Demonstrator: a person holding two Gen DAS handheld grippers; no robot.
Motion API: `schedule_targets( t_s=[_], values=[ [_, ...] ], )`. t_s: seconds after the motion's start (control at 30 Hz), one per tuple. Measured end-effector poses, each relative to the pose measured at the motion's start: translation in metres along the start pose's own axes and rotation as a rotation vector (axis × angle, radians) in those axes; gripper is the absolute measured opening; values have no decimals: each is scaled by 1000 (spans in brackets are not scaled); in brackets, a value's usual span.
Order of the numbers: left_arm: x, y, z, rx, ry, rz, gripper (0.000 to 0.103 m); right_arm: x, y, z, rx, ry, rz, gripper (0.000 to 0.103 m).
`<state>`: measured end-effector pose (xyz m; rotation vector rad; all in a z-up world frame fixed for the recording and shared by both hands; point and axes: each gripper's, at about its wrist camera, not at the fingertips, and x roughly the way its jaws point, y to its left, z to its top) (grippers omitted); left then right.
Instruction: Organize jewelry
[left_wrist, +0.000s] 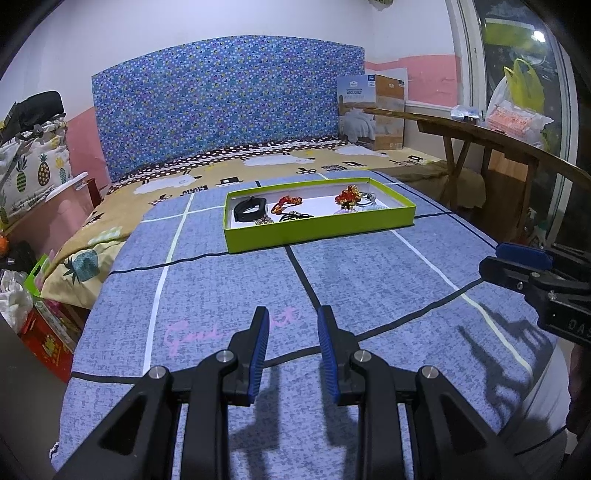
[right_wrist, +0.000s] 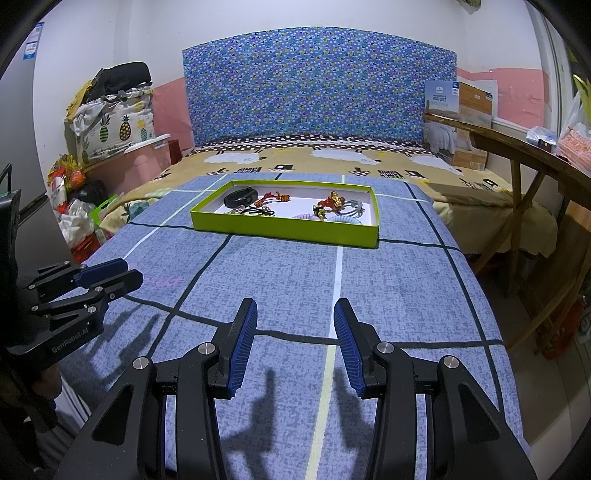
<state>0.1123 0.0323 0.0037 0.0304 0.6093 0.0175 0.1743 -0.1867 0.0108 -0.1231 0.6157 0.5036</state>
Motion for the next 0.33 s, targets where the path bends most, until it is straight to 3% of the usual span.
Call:
schedule_targets(
  t_s=[0.33],
  values=[
    [-1,-1,1,-4,-6,-16,28,0,0,-1,-1,0,0,44]
  ],
)
